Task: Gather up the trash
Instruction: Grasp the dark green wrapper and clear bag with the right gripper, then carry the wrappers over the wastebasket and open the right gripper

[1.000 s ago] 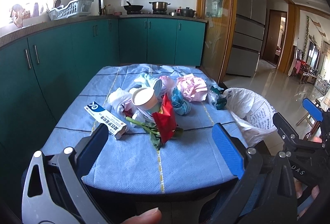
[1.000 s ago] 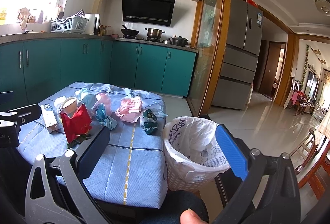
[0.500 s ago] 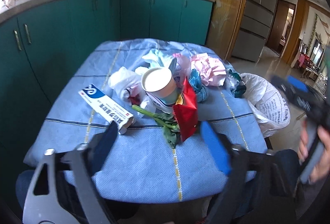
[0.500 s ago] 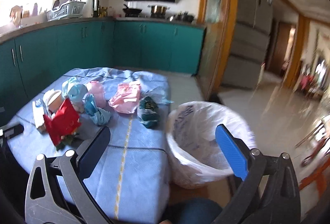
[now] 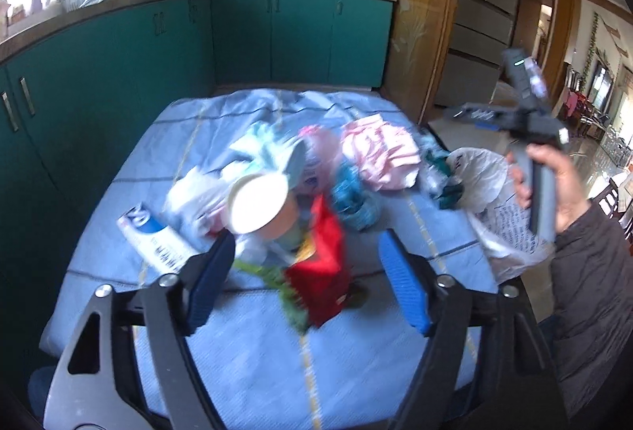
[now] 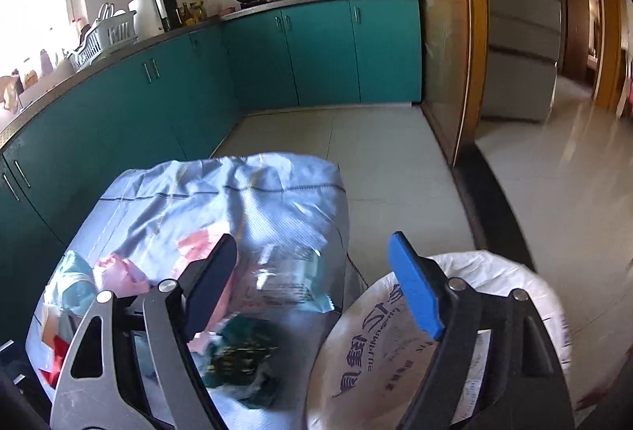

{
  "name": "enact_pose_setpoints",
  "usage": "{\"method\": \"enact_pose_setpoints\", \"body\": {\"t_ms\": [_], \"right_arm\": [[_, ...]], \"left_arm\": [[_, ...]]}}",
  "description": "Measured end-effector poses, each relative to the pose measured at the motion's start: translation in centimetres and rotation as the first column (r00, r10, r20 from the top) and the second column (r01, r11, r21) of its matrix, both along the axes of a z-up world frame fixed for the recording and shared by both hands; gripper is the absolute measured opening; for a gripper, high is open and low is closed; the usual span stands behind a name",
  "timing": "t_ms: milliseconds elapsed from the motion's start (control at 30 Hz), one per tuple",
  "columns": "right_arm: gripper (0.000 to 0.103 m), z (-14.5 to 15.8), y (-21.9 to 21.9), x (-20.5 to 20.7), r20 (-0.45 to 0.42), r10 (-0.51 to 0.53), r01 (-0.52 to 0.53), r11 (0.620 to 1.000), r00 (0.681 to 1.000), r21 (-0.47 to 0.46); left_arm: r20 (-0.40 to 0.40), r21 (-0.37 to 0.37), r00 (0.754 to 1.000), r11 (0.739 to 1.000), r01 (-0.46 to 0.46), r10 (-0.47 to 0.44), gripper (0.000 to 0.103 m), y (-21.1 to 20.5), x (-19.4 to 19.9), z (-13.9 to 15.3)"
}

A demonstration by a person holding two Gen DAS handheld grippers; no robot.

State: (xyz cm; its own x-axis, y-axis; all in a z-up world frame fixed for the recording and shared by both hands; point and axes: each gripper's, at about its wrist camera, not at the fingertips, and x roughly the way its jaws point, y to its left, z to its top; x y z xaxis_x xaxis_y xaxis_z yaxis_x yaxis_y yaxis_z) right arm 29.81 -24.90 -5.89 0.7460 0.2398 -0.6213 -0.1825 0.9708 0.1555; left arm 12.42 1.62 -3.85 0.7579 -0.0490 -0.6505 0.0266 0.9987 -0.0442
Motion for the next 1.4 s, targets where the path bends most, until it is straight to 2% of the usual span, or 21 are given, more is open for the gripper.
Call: {"method": "enact_pose_setpoints", "body": {"t_ms": [167, 267, 367, 433, 467, 600, 800, 967, 1033, 1100, 1133, 1200, 1267, 1400], "right_arm": [[0.079, -3.8, 0.9, 3.0, -0.127, 0.071, -0.071, 0.997, 0.989, 0.005], [0.079, -5.5, 2.1, 3.9, -0.179, 0.100, -0.108, 0.994, 0.979, -0.033], [0.078, -6.8, 3.1, 3.9, -0.216, 0.174, -0.175, 0.984, 0.961, 0.013], [0.055, -6.9, 3.5, 3.4, -0.220, 0.210, -0.205, 0.978, 0.953, 0.043], [0.054, -6.8, 3.8, 3.1, -0.221, 0.224, -0.217, 0.975, 0.949, 0.057], [0.045, -5.7, 4.4, 1.2, -0.186, 0.265, -0.255, 0.964, 0.946, 0.076], [0.043, -3.5, 4.1, -1.2, -0.110, 0.268, -0.257, 0.961, 0.957, 0.106], [0.043, -2.1, 2.9, -1.8, -0.096, 0.214, -0.204, 0.973, 0.972, 0.103], [0.043, -1.5, 1.9, -1.7, -0.083, 0.185, -0.175, 0.979, 0.979, 0.107], [0.043, -0.6, 0.6, -2.3, -0.060, 0.121, -0.116, 0.990, 0.991, 0.084], [0.043, 0.0, -1.3, -2.9, -0.039, 0.054, -0.052, 0.997, 0.998, 0.051], [0.043, 0.0, -3.0, -3.0, -0.035, 0.003, -0.002, 0.999, 0.999, 0.045], [0.043, -0.1, -4.3, -3.3, -0.038, -0.016, 0.019, 0.998, 0.999, 0.059], [0.043, -0.1, -5.3, -3.5, -0.030, -0.019, 0.020, 0.998, 0.999, 0.056]], "left_arm": [[-0.010, -0.021, 0.996, 0.996, 0.086, -0.086, 0.082, -4.0, 2.3, -0.7], [-0.026, 0.007, 0.991, 0.992, 0.129, -0.129, 0.083, -6.1, 4.0, -1.5], [-0.025, 0.041, 0.989, 0.988, 0.148, -0.147, 0.083, -7.2, 5.9, -2.0], [-0.033, 0.062, 0.989, 0.987, 0.147, -0.145, 0.083, -7.6, 7.1, -2.4], [-0.049, 0.069, 0.989, 0.988, 0.140, -0.137, 0.083, -7.5, 8.0, -2.7], [-0.073, 0.044, 0.990, 0.992, 0.122, -0.119, 0.083, -6.7, 9.2, -2.8], [-0.074, 0.006, 0.988, 0.990, 0.140, -0.139, 0.083, -7.2, 9.0, -2.5], [-0.075, -0.003, 0.971, 0.974, 0.229, -0.228, 0.091, -11.1, 10.2, -2.7], [-0.099, 0.005, 0.962, 0.967, 0.256, -0.254, 0.093, -13.5, 11.3, -3.4], [-0.119, 0.018, 0.959, 0.965, 0.261, -0.257, 0.093, -15.3, 12.4, -4.4], [-0.130, 0.029, 0.959, 0.966, 0.258, -0.252, 0.093, -16.1, 13.0, -5.1], [-0.155, 0.057, 0.962, 0.970, 0.237, -0.226, 0.089, -17.1, 14.1, -6.2], [-0.186, 0.050, 0.958, 0.972, 0.230, -0.217, 0.063, -17.4, 15.0, -7.3], [-0.168, 0.049, 0.963, 0.974, 0.220, -0.209, 0.059, -17.1, 15.2, -7.8]]}}
